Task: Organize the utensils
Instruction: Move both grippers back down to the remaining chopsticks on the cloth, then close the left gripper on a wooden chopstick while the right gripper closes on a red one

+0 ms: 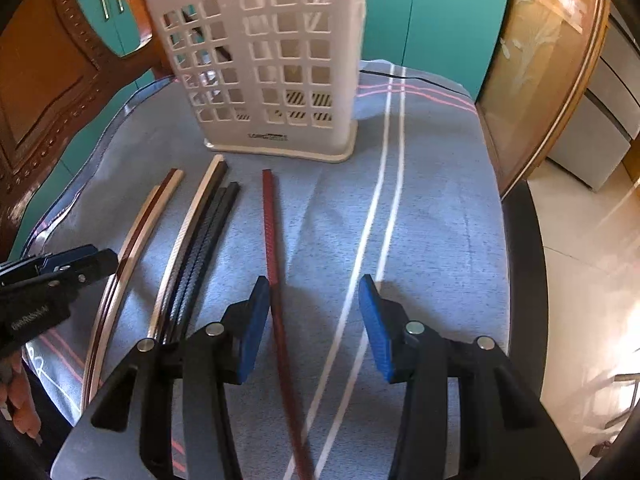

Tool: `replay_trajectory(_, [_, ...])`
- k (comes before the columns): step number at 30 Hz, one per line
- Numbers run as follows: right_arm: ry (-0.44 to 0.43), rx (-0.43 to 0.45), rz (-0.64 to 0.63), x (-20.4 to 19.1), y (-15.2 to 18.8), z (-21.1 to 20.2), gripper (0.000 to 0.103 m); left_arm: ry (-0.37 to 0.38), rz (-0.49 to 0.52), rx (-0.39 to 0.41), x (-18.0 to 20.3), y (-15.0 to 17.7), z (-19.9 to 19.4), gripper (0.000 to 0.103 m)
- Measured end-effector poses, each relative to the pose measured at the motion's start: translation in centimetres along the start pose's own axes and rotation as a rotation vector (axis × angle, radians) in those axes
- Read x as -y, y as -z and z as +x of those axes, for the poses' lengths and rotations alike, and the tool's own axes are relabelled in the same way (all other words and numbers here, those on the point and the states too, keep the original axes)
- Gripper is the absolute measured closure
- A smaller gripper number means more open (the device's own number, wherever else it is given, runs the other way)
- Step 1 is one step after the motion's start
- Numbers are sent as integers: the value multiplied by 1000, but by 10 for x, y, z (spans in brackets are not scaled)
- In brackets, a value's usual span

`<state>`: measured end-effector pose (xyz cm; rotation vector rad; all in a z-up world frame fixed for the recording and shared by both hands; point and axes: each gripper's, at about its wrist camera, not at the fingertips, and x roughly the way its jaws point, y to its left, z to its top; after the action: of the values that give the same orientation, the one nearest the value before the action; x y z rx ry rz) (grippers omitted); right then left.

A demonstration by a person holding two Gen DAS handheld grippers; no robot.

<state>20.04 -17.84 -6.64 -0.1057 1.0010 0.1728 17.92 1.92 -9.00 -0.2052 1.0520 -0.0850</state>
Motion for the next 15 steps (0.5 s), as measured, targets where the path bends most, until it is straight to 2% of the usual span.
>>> replay_trajectory(6, [11,-5,6,3,1,-1,58,-17,47,0,6,1,1,69])
replay_trajectory(9, [12,-9,5,4,2,-1,58,-23,102,0,19,3,1,69])
replay_trajectory(11, [12,-8,6,4,2,-1,58,-17,135,-12,28,5,4,73])
replay_trajectory(12, [11,-8,6,4,2,-1,58,-35,163,-5,33,7,5,80])
replay_trajectory(15, [13,-12,4,3,3,-1,58,-7,142,-9,30,5,4,85])
